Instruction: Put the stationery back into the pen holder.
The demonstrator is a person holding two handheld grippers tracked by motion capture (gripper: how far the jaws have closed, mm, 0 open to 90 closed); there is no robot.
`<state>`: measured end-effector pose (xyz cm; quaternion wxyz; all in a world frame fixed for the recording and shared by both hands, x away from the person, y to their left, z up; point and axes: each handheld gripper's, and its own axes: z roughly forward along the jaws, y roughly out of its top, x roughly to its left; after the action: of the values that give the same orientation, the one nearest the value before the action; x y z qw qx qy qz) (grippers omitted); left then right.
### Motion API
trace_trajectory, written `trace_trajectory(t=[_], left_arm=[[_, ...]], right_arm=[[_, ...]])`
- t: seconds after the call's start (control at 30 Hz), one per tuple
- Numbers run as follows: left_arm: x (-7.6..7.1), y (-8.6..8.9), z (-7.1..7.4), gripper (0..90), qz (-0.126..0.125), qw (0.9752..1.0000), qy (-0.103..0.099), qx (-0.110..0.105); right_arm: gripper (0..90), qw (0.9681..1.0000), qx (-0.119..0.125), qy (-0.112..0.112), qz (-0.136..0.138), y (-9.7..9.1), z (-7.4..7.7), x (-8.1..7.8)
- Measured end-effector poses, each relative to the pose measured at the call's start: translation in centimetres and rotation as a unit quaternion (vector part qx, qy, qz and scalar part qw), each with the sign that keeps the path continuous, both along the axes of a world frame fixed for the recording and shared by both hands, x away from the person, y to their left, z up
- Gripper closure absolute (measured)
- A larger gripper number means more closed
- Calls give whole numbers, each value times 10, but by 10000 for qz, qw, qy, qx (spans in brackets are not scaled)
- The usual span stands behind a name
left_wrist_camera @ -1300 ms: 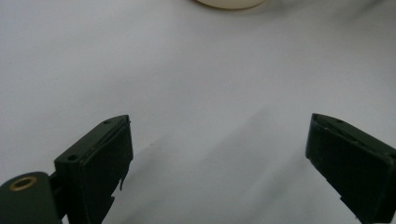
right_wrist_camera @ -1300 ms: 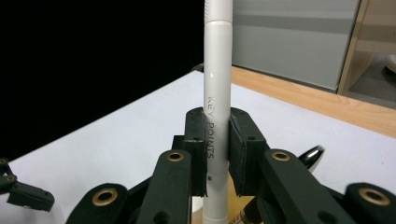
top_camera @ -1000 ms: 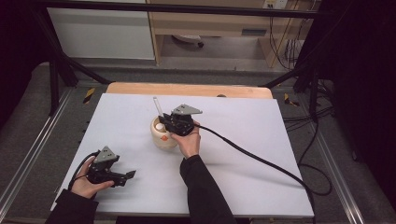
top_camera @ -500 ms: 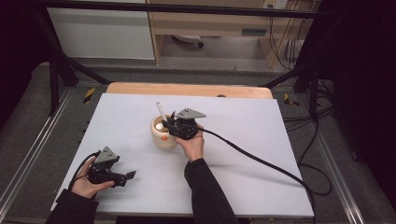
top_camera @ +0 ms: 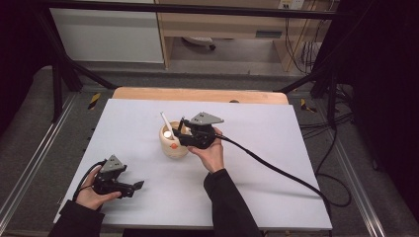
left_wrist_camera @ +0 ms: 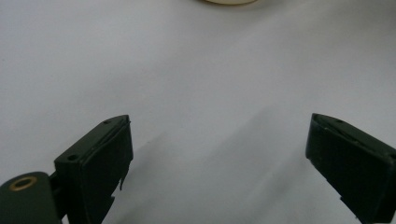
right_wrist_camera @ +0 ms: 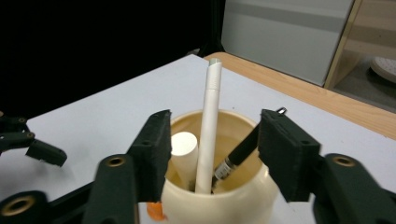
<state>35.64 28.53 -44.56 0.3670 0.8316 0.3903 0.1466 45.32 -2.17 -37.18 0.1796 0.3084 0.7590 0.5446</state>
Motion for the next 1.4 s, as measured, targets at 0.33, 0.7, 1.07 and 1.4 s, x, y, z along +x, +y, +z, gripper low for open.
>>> trace_trajectory(t=[0.33, 0.7, 1.07, 1.4], left_arm=[[0, 0, -1, 75, 18, 10000, 18, -3], [1, 0, -1, 71, 25, 10000, 37, -16], [1, -1, -3, 62, -5, 10000, 56, 12], [1, -1, -4, 59, 3, 10000, 42, -7]], right_arm=[[174, 9988, -340, 352, -76, -36, 15, -15], [35, 9948, -722, 709, -146, -82, -1, -35], [8, 9917, -857, 944, -140, -127, -32, -55], [8, 9877, -914, 1205, -385, -175, -57, -71]])
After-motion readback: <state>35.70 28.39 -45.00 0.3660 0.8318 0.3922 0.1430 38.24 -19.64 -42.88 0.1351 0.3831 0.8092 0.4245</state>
